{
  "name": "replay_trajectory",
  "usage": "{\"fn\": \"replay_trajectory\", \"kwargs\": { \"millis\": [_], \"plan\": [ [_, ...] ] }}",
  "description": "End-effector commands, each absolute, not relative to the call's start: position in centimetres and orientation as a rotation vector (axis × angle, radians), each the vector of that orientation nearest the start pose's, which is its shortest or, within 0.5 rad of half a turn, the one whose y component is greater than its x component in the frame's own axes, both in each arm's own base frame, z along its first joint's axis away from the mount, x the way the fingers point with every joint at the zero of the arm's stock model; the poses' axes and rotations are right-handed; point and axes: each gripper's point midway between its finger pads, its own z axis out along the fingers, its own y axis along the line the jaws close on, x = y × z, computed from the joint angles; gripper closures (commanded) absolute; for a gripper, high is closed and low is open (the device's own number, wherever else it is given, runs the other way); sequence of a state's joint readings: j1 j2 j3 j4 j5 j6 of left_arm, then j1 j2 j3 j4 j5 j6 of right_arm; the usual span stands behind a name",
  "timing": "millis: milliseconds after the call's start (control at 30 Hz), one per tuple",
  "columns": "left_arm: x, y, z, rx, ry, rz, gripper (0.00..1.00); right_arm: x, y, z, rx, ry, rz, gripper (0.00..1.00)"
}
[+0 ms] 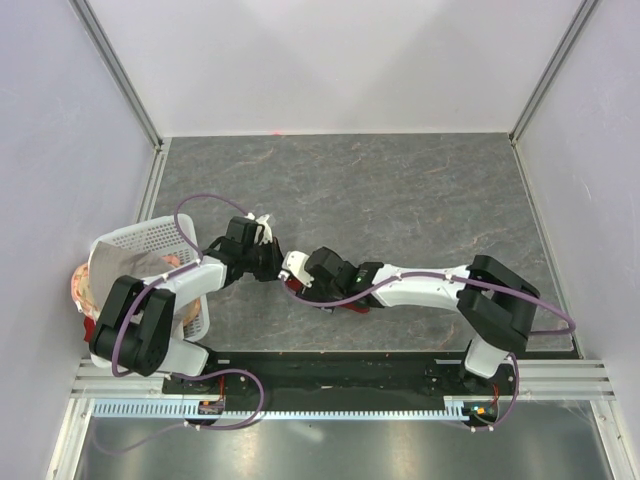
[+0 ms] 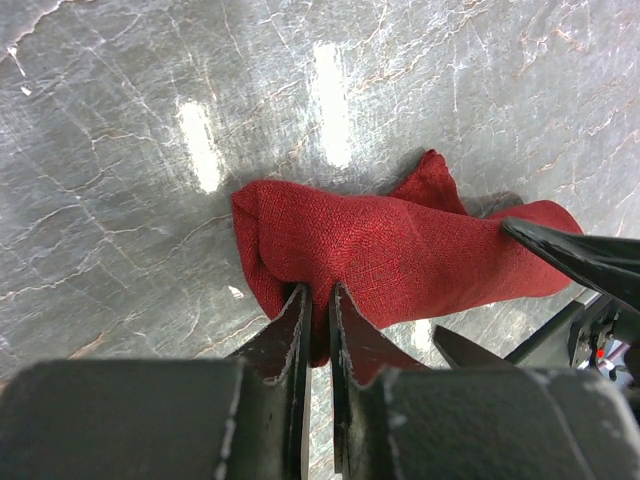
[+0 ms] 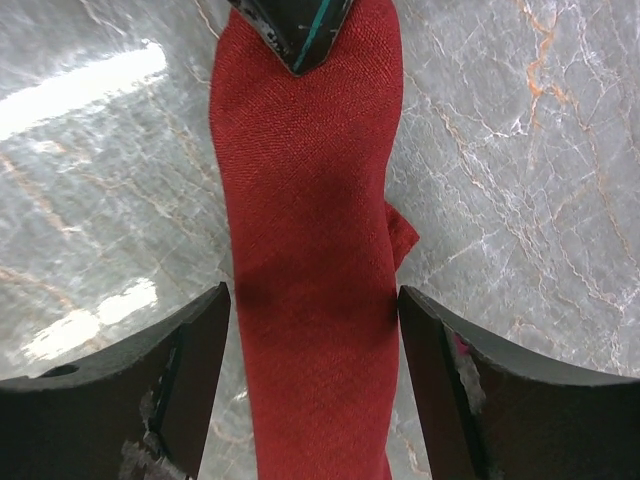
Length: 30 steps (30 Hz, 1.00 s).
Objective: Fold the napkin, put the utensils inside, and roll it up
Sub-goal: Roll the napkin with the utensil
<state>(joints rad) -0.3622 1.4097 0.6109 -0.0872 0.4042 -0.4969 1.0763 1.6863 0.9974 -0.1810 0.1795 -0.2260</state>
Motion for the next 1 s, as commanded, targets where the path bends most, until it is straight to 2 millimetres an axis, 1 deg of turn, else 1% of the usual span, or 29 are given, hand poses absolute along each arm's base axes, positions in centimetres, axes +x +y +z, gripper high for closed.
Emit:
{"fn": "replay_trajectory", "kwargs": {
  "millis": [0,100,133,200,233,267,300,333,367,433,467,500,533,567,600,633,667,733,767,800,867,900,967],
  "plan": [
    [25.7,-19.7,4.8,0.015,2.569,-0.896,0.88,23.5,34.3,4.8,-1.409,1.954,0.152,0.23],
    [25.7,-19.8,4.9,0.027,2.568,-0.904,0.89,24.0,33.9,3.9,-1.405,2.010,0.160,0.24],
    [25.8,-19.8,4.9,0.031,2.566,-0.907,0.89,23.8,34.1,3.7,-1.409,2.027,0.197,0.24],
    [25.8,-20.0,5.1,0.049,2.561,-0.917,0.89,24.0,33.7,2.9,-1.417,2.079,0.231,0.27],
    [25.8,-20.0,5.2,0.056,2.558,-0.919,0.88,23.5,34.0,2.8,-1.434,2.093,0.292,0.28],
    [25.9,-20.1,5.4,0.073,2.548,-0.923,0.86,23.4,33.8,2.6,-1.440,2.116,0.332,0.32],
    [25.9,-20.2,5.6,0.082,2.538,-0.931,0.82,23.1,33.8,2.2,-1.456,2.145,0.366,0.34],
    [26.1,-20.3,5.9,0.089,2.524,-0.935,0.78,22.9,33.8,2.0,-1.460,2.168,0.408,0.41],
    [26.2,-20.3,6.2,0.096,2.512,-0.936,0.69,22.3,34.0,1.9,-1.469,2.197,0.511,0.46],
    [26.4,-20.1,6.9,0.095,2.480,-0.914,0.57,22.0,33.7,1.4,-1.457,2.259,0.607,0.55],
    [26.8,-19.6,7.0,0.083,2.465,-0.879,0.47,21.1,34.0,1.2,-1.470,2.276,0.699,0.57],
    [26.9,-19.4,7.6,0.082,2.439,-0.863,0.42,20.8,34.0,1.3,-1.466,2.294,0.752,0.59],
    [26.9,-19.2,7.8,0.079,2.425,-0.844,0.39,21.0,33.8,1.3,-1.444,2.316,0.793,0.61],
    [27.1,-18.6,7.8,0.059,2.415,-0.804,0.34,20.2,34.0,1.3,-1.440,2.338,0.886,0.62],
    [27.0,-18.3,7.6,0.050,2.412,-0.785,0.33,20.2,34.0,1.4,-1.424,2.353,0.928,0.63],
    [27.0,-17.9,8.2,0.045,2.384,-0.771,0.32,20.5,33.8,1.5,-1.397,2.371,0.968,0.63],
    [26.9,-17.5,7.9,0.032,2.383,-0.745,0.32,19.9,34.0,1.6,-1.382,2.393,1.056,0.64],
    [26.8,-17.2,8.6,0.033,2.351,-0.738,0.31,20.2,33.9,1.8,-1.333,2.420,1.141,0.64],
    [26.6,-17.1,8.4,0.033,2.347,-0.739,0.31,20.3,33.9,1.5,-1.300,2.454,1.186,0.64],
    [26.5,-17.1,8.3,0.035,2.343,-0.739,0.31,19.8,34.2,2.0,-1.291,2.450,1.289,0.64],
    [26.2,-17.0,8.3,0.036,2.331,-0.743,0.31,20.2,34.2,1.9,-1.247,2.467,1.369,0.64],
    [26.2,-17.1,8.4,0.035,2.322,-0.748,0.31,20.0,34.3,2.3,-1.225,2.467,1.439,0.64],
    [25.9,-17.1,8.1,0.042,2.319,-0.761,0.32,20.4,34.2,2.1,-1.187,2.483,1.494,0.64]
  ]
}}
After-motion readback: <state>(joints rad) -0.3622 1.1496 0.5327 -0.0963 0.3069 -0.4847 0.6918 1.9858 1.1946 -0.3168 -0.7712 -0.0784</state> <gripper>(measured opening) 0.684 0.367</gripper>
